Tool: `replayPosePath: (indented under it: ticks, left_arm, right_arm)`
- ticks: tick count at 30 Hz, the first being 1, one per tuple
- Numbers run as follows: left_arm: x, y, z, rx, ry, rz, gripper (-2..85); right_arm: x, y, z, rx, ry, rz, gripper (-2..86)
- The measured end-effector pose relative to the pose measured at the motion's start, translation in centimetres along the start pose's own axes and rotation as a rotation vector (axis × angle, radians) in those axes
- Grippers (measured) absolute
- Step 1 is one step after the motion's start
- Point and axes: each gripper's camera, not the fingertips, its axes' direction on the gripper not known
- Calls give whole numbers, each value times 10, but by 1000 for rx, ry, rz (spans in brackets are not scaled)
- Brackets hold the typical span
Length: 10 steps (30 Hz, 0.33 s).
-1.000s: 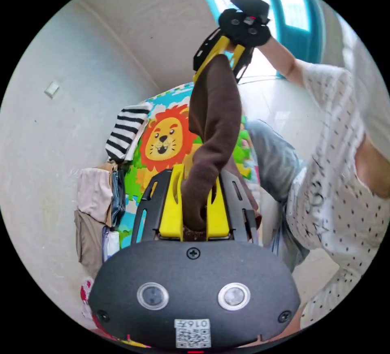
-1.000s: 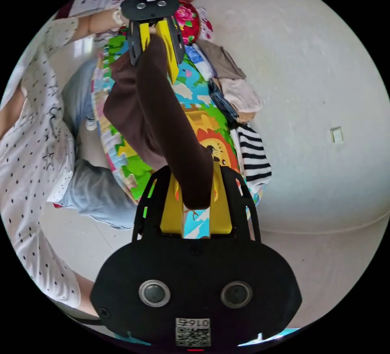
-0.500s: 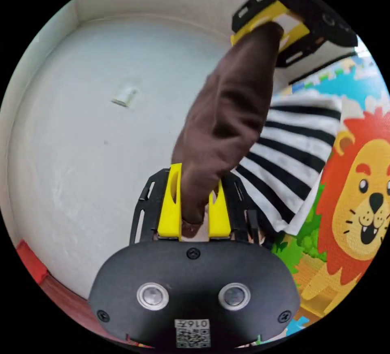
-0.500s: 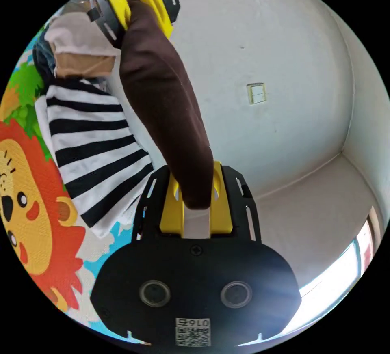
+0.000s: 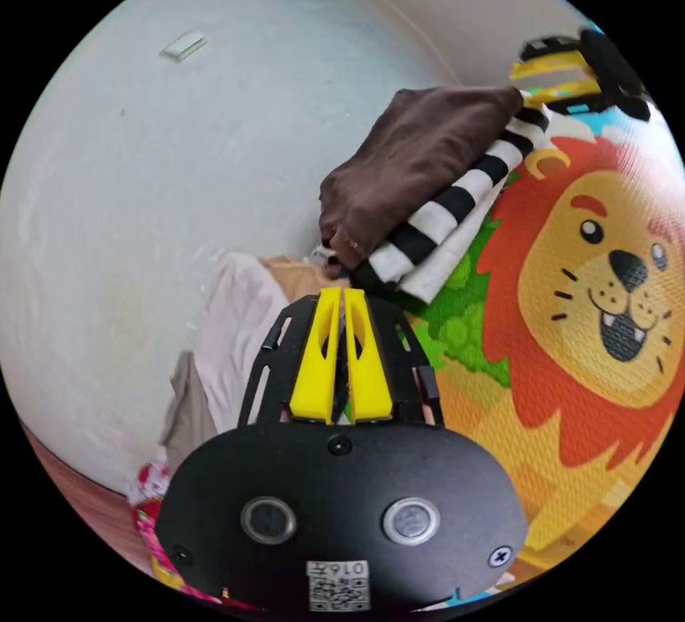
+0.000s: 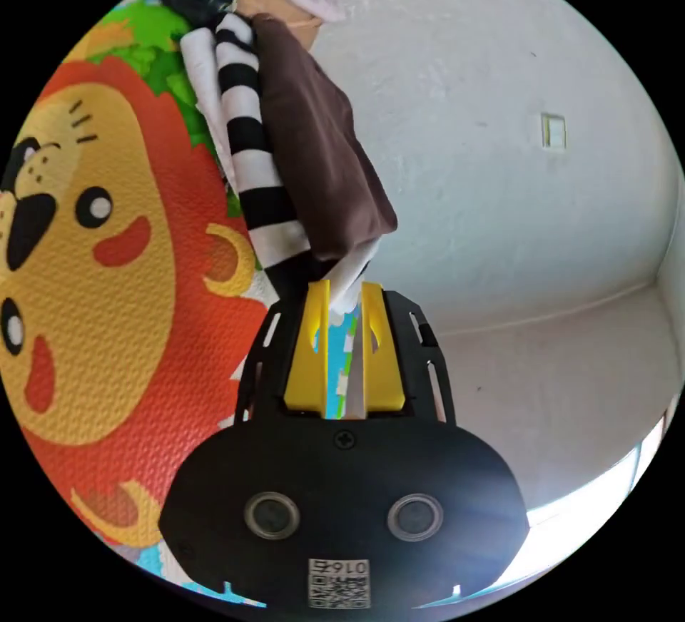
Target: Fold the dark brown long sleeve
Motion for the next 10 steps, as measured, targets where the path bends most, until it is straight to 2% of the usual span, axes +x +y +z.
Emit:
replayPosePath:
  ticks: [4, 6, 10]
  left_arm:
    - [-95, 74, -34, 45, 71, -288, -8]
    - [-158, 126, -46, 37, 17, -462, -9]
    - [-235, 190, -53, -56, -117, -665, -9]
  right_arm:
    - [49, 41, -62, 232, -265, 336, 74]
    - [69, 50, -109, 437, -406, 503, 66]
    - [78, 29, -158, 656, -628, 622, 47]
